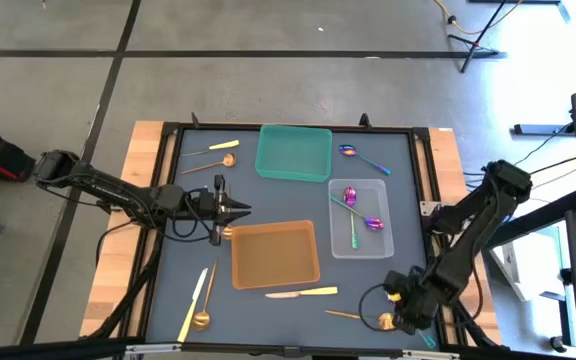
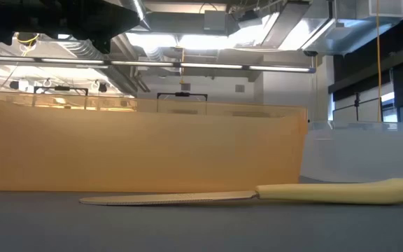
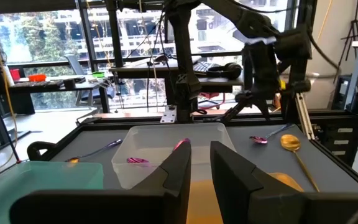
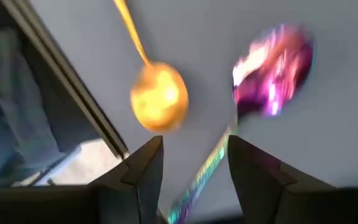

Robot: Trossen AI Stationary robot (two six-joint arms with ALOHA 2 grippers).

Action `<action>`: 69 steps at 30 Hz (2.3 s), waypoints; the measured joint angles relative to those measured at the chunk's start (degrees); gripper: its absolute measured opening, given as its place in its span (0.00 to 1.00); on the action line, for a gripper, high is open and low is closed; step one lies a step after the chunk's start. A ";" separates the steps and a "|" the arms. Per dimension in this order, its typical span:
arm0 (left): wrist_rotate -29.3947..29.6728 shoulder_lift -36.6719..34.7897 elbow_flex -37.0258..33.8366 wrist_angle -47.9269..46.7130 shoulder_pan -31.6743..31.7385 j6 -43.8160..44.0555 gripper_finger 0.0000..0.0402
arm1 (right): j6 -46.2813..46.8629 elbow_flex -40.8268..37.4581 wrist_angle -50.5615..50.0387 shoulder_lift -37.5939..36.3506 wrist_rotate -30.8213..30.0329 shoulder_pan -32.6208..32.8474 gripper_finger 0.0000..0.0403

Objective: Sort silverware by color (type)
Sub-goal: Put the blue spoon into the transparent bin

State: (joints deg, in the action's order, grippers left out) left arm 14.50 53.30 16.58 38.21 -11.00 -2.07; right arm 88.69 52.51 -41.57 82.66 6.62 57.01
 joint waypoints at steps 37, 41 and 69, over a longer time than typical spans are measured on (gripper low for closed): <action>0.44 0.00 0.02 0.01 0.13 -0.02 0.14 | -2.32 -4.27 -0.03 8.47 2.31 1.58 0.05; 0.46 0.00 0.02 0.01 0.15 -0.02 0.14 | -5.59 -2.10 -2.48 4.79 -2.67 1.29 0.01; 0.50 0.00 0.04 0.47 0.15 -0.04 0.14 | -48.52 0.08 -8.74 -16.03 -36.25 -31.72 0.01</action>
State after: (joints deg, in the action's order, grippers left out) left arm 15.00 53.30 16.62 38.67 -10.85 -2.11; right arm 40.17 52.59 -50.31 66.63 -29.63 25.29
